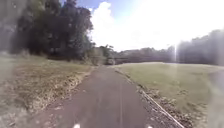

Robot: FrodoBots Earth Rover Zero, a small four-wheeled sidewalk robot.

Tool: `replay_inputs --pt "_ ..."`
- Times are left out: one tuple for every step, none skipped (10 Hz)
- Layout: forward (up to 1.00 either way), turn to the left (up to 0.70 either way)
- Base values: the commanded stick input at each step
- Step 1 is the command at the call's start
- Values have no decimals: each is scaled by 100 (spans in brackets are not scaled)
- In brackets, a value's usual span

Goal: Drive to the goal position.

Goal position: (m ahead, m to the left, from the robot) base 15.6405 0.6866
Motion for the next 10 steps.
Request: replay_inputs --pt "70 0" --pt "70 0" --pt "70 0" --pt "70 0" --pt "70 0" --pt "70 0" --pt "70 0" --pt "70 0" --pt "70 0" --pt "70 0"
